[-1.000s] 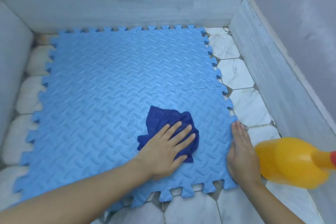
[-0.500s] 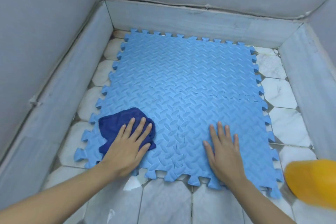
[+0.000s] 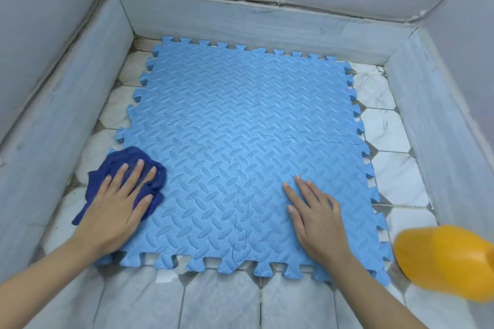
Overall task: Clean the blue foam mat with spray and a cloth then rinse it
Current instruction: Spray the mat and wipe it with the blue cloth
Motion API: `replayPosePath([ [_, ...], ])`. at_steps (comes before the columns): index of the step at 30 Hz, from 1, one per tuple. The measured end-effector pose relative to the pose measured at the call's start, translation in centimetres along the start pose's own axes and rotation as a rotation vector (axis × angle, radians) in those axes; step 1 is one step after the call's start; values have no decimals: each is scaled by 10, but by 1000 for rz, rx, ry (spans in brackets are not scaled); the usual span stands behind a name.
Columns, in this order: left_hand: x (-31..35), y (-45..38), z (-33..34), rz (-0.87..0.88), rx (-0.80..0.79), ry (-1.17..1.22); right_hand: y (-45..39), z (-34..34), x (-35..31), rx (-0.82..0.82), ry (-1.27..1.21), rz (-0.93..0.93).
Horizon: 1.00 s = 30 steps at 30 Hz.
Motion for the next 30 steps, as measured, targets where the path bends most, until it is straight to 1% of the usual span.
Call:
replayPosePath([
  [1,9,6,2,47,15,-24,1,-1,6,0,3,-21],
  [2,23,14,4,145,23,-68,1,-1,10,11,7,-32],
  [4,62,38,10,403,23,-156,2,2,13,54,14,-30],
  [7,125,71,21,773,13,-177,3,5,11,92,22,-34],
  [9,162,79,30,991,7,-239,2,6,15,114,-26,-45],
  [11,181,66,32,1128,6,-275,4,8,21,164,-144,-48],
  [12,186,53,31,1140,11,-254,6,6,28,197,-198,-8],
  [13,191,37,29,1108,9,-231,11,2,40,226,-226,71],
  [15,194,-3,21,969,35,-187,27,-4,73,233,-204,232],
  [16,195,-27,17,878,72,-156,36,-7,88,201,-170,270],
  [18,200,-74,7,659,110,-90,49,-7,104,119,-113,265],
  [19,209,-91,2,585,120,-47,52,-6,105,100,-84,252],
  [20,218,-97,-1,553,117,-31,52,-4,102,103,-68,257],
  [21,231,-94,0,591,118,-36,50,-2,100,122,-71,282],
  [22,246,-79,5,689,120,-66,50,-1,98,148,-91,324],
  [24,274,-24,21,996,103,-111,52,-1,99,226,-165,438],
  [25,282,5,31,1116,64,-124,54,-1,101,255,-194,487],
  [26,288,22,38,1177,5,-140,55,0,103,269,-213,522],
  [27,296,23,41,1198,-34,-140,56,2,104,271,-223,536],
  [28,308,11,41,1205,-34,-116,55,3,104,270,-224,528],
  [30,342,-33,32,1137,-9,-70,54,3,102,272,-221,505],
])
Point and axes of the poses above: each hand's wrist, its own y-axis away from the middle knuckle, its own z-axis out of the palm, x = y × z, the point moved 3 cm from there along -y, towards the middle knuckle, and after that the axes turned 13 degrees about -z, right-handed, at the moved point
